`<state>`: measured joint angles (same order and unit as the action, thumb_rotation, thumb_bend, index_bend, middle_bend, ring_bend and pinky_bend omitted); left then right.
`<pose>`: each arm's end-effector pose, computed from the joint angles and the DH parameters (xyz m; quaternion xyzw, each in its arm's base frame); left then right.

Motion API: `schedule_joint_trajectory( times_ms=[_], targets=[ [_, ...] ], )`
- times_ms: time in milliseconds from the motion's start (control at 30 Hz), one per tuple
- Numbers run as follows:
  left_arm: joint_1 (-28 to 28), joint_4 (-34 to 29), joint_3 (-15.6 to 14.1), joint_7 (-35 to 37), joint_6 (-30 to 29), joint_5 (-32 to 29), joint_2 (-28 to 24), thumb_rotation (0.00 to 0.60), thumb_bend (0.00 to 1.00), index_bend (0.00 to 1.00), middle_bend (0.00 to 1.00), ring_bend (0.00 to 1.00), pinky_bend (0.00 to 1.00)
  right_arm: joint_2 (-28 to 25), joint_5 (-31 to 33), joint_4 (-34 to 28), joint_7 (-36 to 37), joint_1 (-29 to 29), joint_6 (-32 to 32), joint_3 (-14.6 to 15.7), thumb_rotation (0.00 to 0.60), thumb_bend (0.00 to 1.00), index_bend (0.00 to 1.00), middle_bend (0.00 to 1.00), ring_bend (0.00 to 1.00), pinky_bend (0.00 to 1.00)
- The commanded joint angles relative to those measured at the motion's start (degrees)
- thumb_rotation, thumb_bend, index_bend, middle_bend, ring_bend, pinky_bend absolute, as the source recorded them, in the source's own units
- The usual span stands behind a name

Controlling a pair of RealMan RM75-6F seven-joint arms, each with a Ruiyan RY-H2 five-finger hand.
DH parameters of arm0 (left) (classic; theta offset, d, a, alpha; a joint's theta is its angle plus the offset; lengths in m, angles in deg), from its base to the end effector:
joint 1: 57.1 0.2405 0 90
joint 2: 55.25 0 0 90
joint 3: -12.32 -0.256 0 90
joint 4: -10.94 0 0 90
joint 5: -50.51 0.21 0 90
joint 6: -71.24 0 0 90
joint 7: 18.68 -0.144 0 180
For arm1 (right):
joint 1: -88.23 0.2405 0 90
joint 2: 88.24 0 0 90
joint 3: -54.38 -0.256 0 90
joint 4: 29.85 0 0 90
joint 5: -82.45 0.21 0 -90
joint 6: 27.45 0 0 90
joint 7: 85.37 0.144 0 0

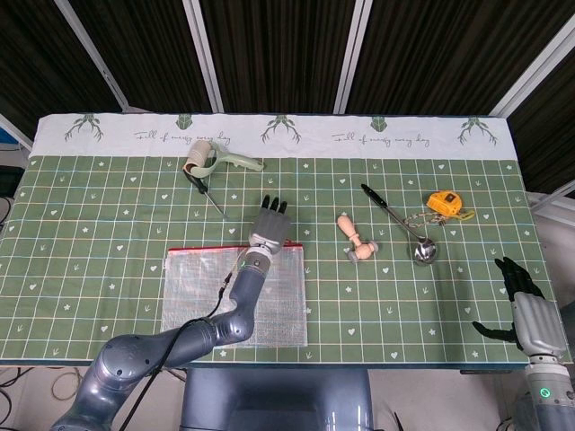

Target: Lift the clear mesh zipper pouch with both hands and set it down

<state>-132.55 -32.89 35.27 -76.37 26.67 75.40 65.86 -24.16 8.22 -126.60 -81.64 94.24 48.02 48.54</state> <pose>-0.0068 0.4153 -0.1454 -0.7866 -0.3034 -0.2262 0.4879 -0.3218 -0.1935 0.1458 0.5267 -0.5046 0.3722 0.5740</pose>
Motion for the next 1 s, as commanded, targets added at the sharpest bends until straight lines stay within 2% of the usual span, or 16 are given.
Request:
schedule_joint_trajectory(
  times_ms=[33, 467, 767, 900, 1000],
  targets=[
    [-0.2, -1.1, 0.5, 0.7, -0.6, 0.7, -0.6, 0.600, 0.44, 0.57, 0.11, 0.00, 0.00, -0.1, 0.0, -0.1, 0.1, 0.0, 0.0, 0.0, 0.600, 0.18, 0.00, 0.00, 0.00, 0.18],
    [-1.4, -14.6, 3.7, 2.7, -5.2, 4.7, -7.9, 0.600, 0.44, 0.58, 0.11, 0.00, 0.00, -0.9, 0.7, -1.6, 0.5, 0.3, -1.2, 0.0, 0.600, 0.18, 0.00, 0.00, 0.00, 0.18],
    [-2.8, -25.6, 6.1, 1.0, -7.9, 3.8, -14.6, 0.600, 0.44, 0.59, 0.12, 0.00, 0.00, -2.1, -0.3, -6.2, 1.8, 1.7, -1.4, -1.6, 0.600, 0.23, 0.00, 0.00, 0.00, 0.18],
    [-3.5, -28.7, 6.7, 0.8, -8.6, 3.2, -16.6, 0.600, 0.44, 0.59, 0.12, 0.00, 0.00, -2.2, 0.6, -9.2, 2.5, 3.1, -2.3, -3.2, 0.600, 0.24, 0.10, 0.03, 0.00, 0.21],
    [-4.1, -30.9, 7.1, 0.9, -9.1, 2.7, -17.8, 0.600, 0.44, 0.59, 0.12, 0.00, 0.00, -2.7, 4.1, -13.1, 2.2, 4.9, -4.5, -5.2, 0.600, 0.24, 0.18, 0.05, 0.00, 0.21]
  ],
)
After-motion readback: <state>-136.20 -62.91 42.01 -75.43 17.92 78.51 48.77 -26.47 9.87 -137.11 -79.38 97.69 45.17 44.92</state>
